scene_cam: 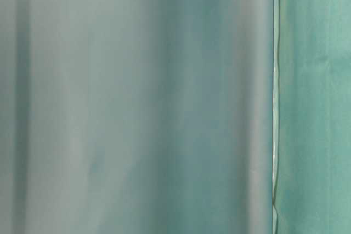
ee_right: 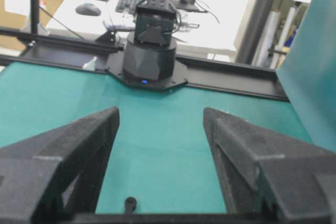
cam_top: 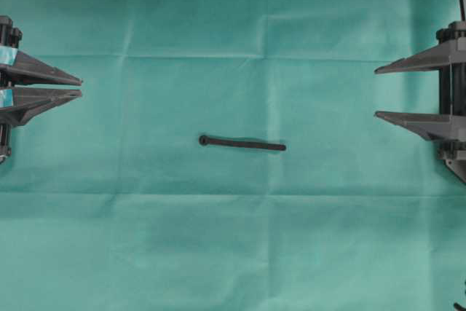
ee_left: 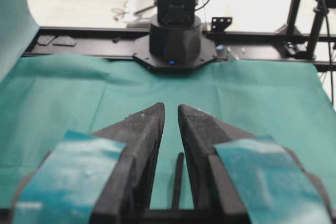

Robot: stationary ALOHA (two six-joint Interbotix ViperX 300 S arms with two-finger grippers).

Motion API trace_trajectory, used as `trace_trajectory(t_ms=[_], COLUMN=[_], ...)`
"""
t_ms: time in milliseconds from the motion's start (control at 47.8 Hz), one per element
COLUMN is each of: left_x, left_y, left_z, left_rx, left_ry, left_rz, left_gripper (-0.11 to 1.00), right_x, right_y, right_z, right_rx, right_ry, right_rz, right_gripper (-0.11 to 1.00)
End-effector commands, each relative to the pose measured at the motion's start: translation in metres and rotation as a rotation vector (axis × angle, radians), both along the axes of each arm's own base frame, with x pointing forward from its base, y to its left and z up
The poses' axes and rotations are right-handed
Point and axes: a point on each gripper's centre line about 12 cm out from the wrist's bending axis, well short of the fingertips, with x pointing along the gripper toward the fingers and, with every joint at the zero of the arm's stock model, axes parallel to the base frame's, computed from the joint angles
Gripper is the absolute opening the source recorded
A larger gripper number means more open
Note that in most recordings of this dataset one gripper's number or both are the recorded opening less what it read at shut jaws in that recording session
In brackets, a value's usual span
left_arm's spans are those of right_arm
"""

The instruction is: Peel off the Velcro with your right arm.

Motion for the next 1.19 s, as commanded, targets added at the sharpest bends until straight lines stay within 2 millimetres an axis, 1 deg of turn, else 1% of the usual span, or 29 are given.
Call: trace_trajectory(t_ms=[0,42,63,105,167,272,397,460,544,606,648,669,732,774,816,941,962,1046,1171], left_x=[-0.004,-0.007,-0.008,-0.012,-0.017,-0.024,-0.028,-0.028,-0.027,-0.027,-0.027,-0.027,-0.027,-0.027,-0.027,-0.027,-0.027,-0.025,-0.016], left_y=[0.000,0.000,0.000,0.000,0.000,0.001,0.000,0.000,0.000,0.000,0.000,0.000,0.000,0.000,0.000,0.001,0.000,0.000,0.000], left_z=[-0.005,-0.006,-0.007,-0.006,-0.006,-0.011,-0.017,-0.019,-0.020,-0.020,-0.020,-0.020,-0.021,-0.021,-0.022,-0.020,-0.021,-0.022,-0.024], left_rx=[-0.029,-0.030,-0.032,-0.032,-0.032,-0.030,-0.030,-0.032,-0.032,-0.030,-0.030,-0.030,-0.030,-0.030,-0.030,-0.030,-0.030,-0.030,-0.030], left_ry=[-0.002,-0.006,-0.011,-0.022,-0.037,-0.048,-0.043,-0.040,-0.035,-0.035,-0.037,-0.035,-0.037,-0.038,-0.038,-0.045,-0.042,-0.031,-0.009], left_rz=[0.001,0.001,0.000,0.000,0.000,0.002,0.000,0.000,0.000,0.000,0.000,0.000,0.000,0.000,0.000,0.002,0.000,0.001,0.001], left_gripper=[0.24,0.22,0.16,0.09,0.01,0.00,0.00,0.00,0.00,0.01,0.01,0.02,0.12,0.21,0.31,0.69,0.72,0.68,0.68], right_x=[-0.001,-0.003,-0.005,-0.008,-0.015,-0.024,-0.031,-0.033,-0.034,-0.033,-0.032,-0.032,-0.030,-0.029,-0.029,-0.028,-0.028,-0.028,-0.027], right_y=[-0.002,-0.004,-0.004,-0.006,-0.009,-0.010,-0.010,-0.010,-0.010,-0.010,-0.010,-0.010,-0.011,-0.011,-0.011,-0.011,-0.011,-0.011,-0.011], right_z=[-0.001,-0.002,-0.002,-0.005,-0.010,-0.018,-0.025,-0.028,-0.029,-0.029,-0.029,-0.030,-0.031,-0.031,-0.031,-0.030,-0.030,-0.028,-0.027], right_rx=[-0.002,-0.002,-0.002,-0.002,0.001,0.007,0.031,0.039,0.040,0.042,0.040,0.040,0.041,0.042,0.041,0.042,0.042,0.040,0.042], right_ry=[-0.003,-0.012,-0.015,-0.014,-0.025,-0.029,-0.038,-0.038,-0.036,-0.035,-0.030,-0.027,-0.020,-0.020,-0.021,-0.029,-0.029,-0.035,-0.041], right_rz=[-0.012,-0.020,-0.023,-0.032,-0.049,-0.059,-0.056,-0.055,-0.056,-0.056,-0.056,-0.058,-0.058,-0.058,-0.058,-0.058,-0.058,-0.057,-0.057], right_gripper=[0.24,0.22,0.17,0.09,-0.01,-0.09,-0.09,-0.05,0.05,0.17,0.27,0.34,0.53,0.65,0.74,0.74,0.74,0.74,0.74])
